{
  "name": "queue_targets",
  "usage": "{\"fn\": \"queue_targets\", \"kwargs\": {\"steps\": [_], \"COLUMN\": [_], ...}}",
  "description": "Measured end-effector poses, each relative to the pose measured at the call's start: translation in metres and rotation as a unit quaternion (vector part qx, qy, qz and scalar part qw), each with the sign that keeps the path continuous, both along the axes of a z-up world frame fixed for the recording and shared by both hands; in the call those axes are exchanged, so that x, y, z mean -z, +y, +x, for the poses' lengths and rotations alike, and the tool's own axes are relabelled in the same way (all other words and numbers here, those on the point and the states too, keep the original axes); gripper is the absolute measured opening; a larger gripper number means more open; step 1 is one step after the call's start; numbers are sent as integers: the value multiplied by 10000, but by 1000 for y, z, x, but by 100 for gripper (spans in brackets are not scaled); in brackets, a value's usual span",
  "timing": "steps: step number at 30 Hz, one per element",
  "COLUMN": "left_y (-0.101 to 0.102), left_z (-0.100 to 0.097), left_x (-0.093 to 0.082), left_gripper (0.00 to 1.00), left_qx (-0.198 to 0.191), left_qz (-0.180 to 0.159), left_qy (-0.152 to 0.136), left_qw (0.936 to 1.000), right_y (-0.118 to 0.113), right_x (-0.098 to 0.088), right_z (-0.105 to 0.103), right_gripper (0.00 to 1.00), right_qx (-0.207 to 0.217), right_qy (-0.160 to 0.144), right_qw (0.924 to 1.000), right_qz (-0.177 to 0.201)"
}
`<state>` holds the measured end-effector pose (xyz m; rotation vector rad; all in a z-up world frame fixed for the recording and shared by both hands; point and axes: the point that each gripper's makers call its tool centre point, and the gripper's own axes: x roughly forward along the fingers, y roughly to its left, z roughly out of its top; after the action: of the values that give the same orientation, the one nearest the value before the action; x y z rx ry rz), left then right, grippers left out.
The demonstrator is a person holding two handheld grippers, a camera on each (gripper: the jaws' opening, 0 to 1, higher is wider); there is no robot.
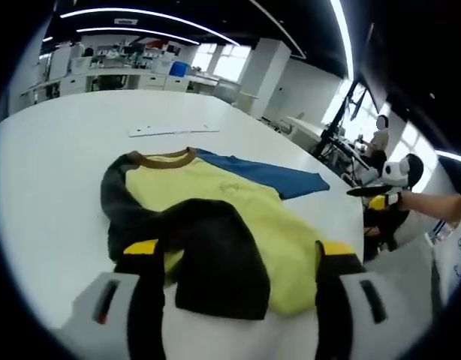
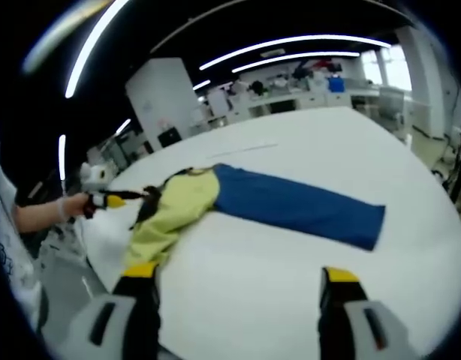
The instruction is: Fold the garment on the visible template until the final outline fits inside the template.
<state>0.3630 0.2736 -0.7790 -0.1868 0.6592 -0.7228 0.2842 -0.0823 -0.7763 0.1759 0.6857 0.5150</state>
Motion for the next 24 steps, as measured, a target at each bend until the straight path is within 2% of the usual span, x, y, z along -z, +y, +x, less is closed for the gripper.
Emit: {"fn": "queue_targets", "kwargs": {"steps": [5,13,16,21,24], "left_y": [12,24,26,33,35], "left_z": [-6,-14,-14,-14,-13], "left_x": [9,27,32,44,49], "left_gripper": [76,65,61,47,43], "left_qx": [-125,-261,-338,-437,-495], "left_qz": [52,172,210,365,440], "left_qy": [124,426,457,605,643], "left_qw": [9998,9986,9982,9965,9957], "right_y": [0,2,2,2,2], "right_x": [2,-2,-3,-3,-3], "right_z": [0,1,1,-1,-2], "right_gripper": [88,87,87,86,86], "right_qx": [1,-29,-32,-15,22], "right_qy": [21,-17,-6,6,11], "right_qw": [10000,10000,10000,10000,10000], "right_qz": [0,-8,-12,2,24]}}
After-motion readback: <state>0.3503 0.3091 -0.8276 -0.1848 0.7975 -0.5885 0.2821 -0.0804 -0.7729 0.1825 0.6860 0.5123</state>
